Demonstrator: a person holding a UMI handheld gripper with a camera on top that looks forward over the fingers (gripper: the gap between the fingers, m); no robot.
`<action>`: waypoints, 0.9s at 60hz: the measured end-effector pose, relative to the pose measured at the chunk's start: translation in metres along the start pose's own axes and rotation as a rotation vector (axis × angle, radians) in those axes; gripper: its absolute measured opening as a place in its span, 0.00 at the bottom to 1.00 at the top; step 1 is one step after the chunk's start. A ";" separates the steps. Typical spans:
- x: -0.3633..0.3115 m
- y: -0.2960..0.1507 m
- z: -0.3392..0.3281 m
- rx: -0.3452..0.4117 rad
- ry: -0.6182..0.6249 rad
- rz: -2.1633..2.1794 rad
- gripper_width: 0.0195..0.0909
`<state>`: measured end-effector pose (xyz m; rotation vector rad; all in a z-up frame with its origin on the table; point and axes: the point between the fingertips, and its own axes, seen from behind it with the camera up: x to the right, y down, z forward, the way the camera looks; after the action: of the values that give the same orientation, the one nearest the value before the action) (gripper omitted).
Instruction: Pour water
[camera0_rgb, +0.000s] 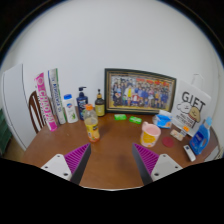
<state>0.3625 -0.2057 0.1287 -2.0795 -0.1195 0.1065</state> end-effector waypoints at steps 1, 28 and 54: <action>-0.009 -0.002 0.008 0.005 -0.008 -0.003 0.92; -0.099 -0.020 0.238 0.088 0.032 0.020 0.92; -0.105 -0.023 0.271 0.130 -0.018 0.072 0.07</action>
<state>0.2237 0.0265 0.0191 -1.9539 -0.0472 0.1723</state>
